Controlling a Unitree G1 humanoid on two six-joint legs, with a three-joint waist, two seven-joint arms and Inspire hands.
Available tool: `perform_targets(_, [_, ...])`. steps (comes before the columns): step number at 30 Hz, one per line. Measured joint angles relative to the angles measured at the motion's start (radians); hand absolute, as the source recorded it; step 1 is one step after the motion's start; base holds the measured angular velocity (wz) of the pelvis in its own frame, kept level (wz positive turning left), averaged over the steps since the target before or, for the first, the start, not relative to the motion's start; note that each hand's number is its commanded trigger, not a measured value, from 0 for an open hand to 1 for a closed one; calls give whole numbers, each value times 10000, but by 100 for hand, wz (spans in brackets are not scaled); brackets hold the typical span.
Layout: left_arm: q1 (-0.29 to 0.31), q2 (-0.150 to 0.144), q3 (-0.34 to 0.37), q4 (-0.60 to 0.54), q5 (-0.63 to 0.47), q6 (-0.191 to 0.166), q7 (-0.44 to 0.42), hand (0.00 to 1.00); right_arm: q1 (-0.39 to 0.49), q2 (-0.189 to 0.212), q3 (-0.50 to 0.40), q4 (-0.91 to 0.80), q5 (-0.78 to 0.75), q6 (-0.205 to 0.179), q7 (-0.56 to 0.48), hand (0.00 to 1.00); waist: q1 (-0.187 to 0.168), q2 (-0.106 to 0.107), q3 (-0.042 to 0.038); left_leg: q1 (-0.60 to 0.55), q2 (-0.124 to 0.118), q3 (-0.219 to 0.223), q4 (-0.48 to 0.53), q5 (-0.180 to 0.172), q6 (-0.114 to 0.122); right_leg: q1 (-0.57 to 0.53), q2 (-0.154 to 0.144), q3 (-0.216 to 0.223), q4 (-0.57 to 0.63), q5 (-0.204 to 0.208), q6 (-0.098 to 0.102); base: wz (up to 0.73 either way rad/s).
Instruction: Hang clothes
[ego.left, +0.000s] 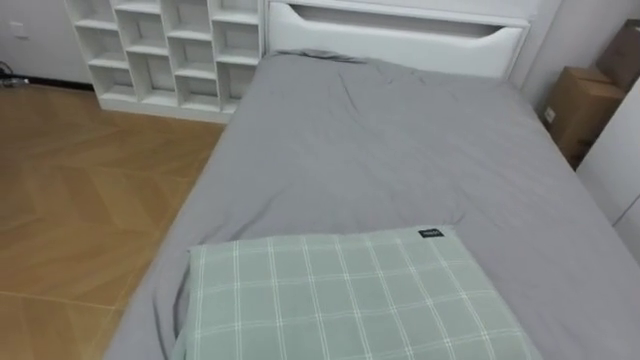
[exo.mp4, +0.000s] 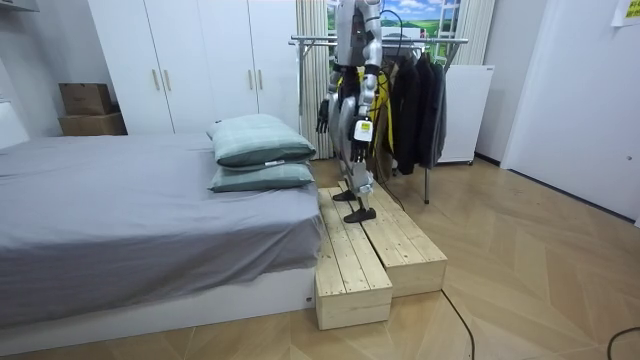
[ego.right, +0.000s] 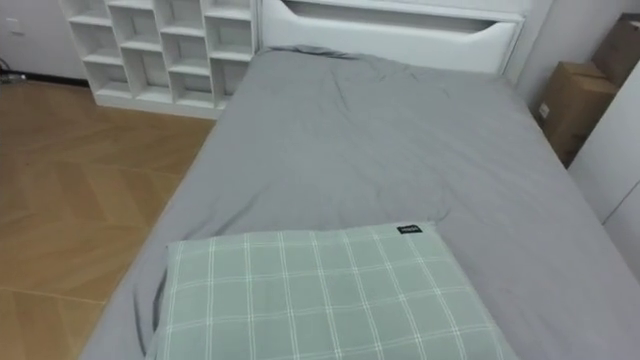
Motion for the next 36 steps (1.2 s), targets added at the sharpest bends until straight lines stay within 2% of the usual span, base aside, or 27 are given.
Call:
perform_targets(4, [4, -32, -44, -9, -15, 4, -27, 0, 77, -3, -6, -3, 385, -1, 98, 0, -124, 78, -12, 0, 11, 7, 0, 36, -48, -4, 8, -32, -2, -6, 9, -1])
perform_targets(6, [23, -66, -48, -10, -14, 31, -31, 0, 89, -2, 0, 2, 611, 5, 198, 0, -249, 128, -51, 1, 17, 18, -10, 64, -69, -7, 13, -41, -2, -22, 36, 0])
perform_targets(12, [4, -55, -38, -22, 107, 116, -165, 0, 58, 7, -115, 309, 941, 20, 452, 0, -349, 112, -106, 18, 30, 17, -23, 116, -102, 14, 24, -8, -3, -37, 59, 1])
perform_targets(17, [44, -33, -39, -17, 120, 163, -248, 0, 59, 11, -203, 302, 942, 144, 595, 0, -358, 71, -90, 45, 27, 17, -30, 123, -104, 28, 28, 15, -2, -37, 60, 0])
perform_targets(25, [49, -46, -63, -33, 912, 207, -174, 0, -16, -32, -175, 269, 912, 221, 690, 0, -299, 75, -70, 50, 28, -62, -35, 130, -114, 65, 39, 22, -2, -38, 60, 1])
perform_targets(31, [-23, -49, -74, -36, 1707, 245, -169, 0, -45, -64, 23, 277, 912, 219, 713, 0, -268, 105, -87, -5, 23, -173, -34, 130, -114, 55, 49, -10, -7, -37, 60, 6])
perform_targets(36, [-56, -50, -256, -34, 2038, 406, -180, 0, -52, -73, 21, 301, 948, 217, 807, 0, -271, 154, -72, -25, 12, -286, -42, 130, -114, 79, 54, -8, -7, -38, 60, 6])
